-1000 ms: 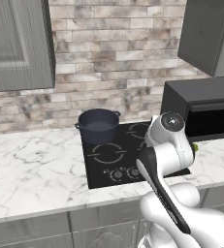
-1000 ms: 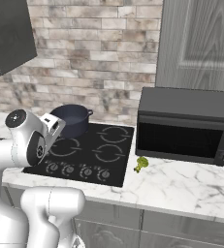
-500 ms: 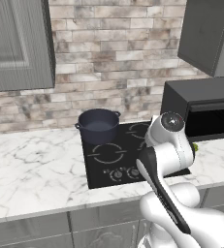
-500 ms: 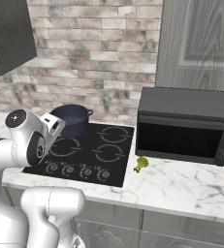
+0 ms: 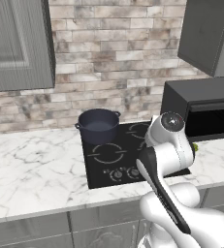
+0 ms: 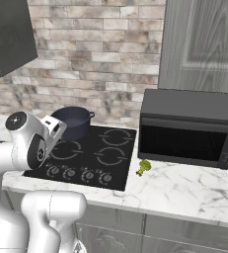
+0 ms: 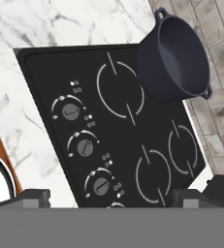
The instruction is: Turn on the burner for the pot on the stove. Wait thirty seconds for the pot to heat up. Then add the broccoli to the pot.
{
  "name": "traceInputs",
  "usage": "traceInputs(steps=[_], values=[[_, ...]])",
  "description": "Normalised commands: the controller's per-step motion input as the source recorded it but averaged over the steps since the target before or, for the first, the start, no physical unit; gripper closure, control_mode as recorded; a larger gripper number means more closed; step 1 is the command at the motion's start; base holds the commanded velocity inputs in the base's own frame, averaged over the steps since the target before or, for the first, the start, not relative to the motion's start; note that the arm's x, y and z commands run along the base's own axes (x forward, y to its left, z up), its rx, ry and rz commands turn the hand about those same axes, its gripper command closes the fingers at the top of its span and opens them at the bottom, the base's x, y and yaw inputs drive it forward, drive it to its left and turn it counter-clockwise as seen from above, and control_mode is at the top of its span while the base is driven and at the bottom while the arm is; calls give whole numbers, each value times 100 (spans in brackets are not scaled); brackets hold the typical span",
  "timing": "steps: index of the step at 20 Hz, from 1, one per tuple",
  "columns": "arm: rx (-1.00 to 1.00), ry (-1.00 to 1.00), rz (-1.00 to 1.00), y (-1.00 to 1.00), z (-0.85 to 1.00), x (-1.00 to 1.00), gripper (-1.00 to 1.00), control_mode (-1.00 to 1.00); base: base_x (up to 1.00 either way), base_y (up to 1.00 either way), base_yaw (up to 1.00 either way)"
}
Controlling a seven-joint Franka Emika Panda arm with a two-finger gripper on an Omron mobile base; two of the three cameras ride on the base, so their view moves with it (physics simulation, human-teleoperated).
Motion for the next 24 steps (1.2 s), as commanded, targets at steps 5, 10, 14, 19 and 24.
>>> traceInputs(steps=[5, 10, 14, 19, 24], values=[[0, 0, 0, 0, 0, 0, -100, -100, 0, 0, 0], [0, 0, 0, 0, 0, 0, -100, -100, 0, 0, 0], [0, 0, 0, 0, 0, 0, -100, -100, 0, 0, 0], [0, 0, 0, 0, 0, 0, -100, -100, 0, 0, 0], [0, 0, 0, 0, 0, 0, -100, -100, 0, 0, 0]])
